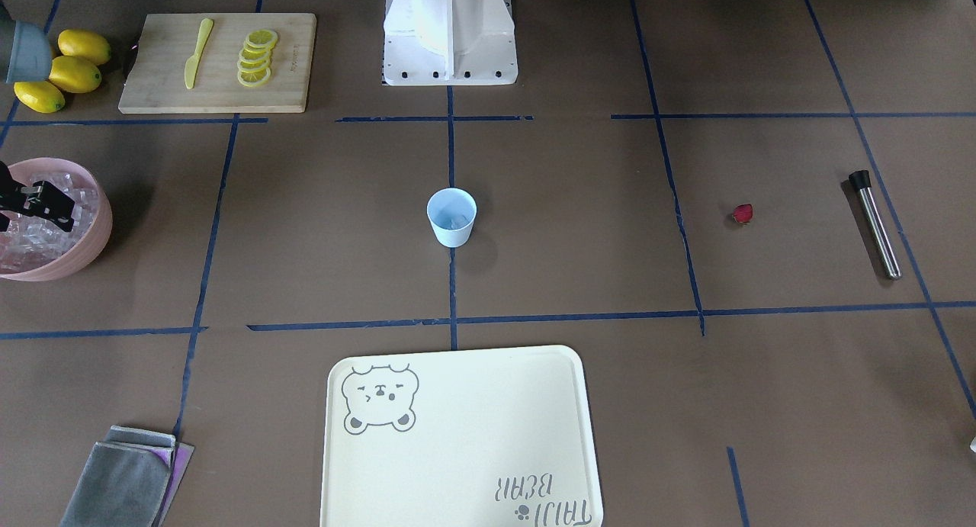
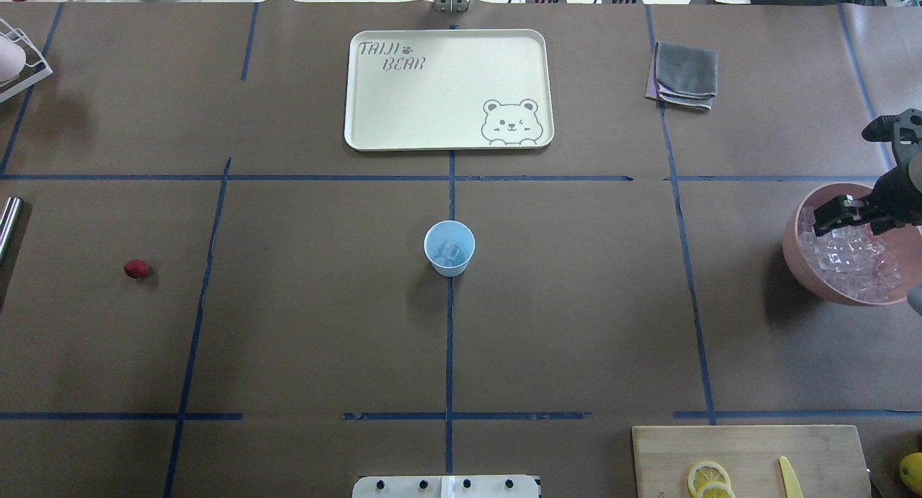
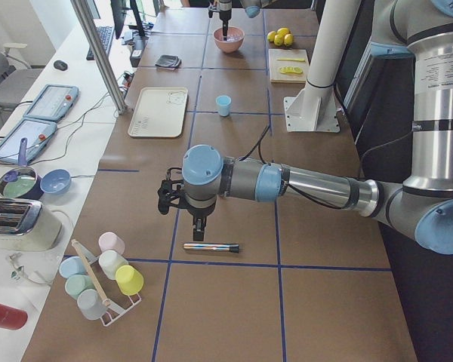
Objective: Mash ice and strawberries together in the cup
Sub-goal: 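Lower the right gripper into the bowl and grasp a third ice cube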
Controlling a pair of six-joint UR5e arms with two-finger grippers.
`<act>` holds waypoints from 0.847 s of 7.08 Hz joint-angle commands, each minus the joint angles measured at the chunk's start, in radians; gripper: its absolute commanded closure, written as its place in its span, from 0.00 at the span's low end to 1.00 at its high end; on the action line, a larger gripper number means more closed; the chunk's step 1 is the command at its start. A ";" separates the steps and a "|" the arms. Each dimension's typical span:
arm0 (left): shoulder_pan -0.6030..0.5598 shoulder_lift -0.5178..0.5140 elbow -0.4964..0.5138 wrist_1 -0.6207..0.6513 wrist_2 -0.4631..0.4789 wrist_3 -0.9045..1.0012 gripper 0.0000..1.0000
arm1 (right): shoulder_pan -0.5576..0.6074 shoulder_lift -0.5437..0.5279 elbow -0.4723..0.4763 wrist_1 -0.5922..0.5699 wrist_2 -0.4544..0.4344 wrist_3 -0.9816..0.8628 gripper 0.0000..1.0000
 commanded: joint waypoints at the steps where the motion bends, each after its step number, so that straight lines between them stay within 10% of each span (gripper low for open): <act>1: 0.000 0.000 -0.002 0.000 0.000 0.000 0.00 | -0.001 0.003 -0.008 0.000 -0.002 -0.001 0.23; 6: 0.000 0.000 -0.008 0.002 0.000 0.000 0.00 | 0.000 0.010 -0.025 0.000 -0.005 -0.001 0.30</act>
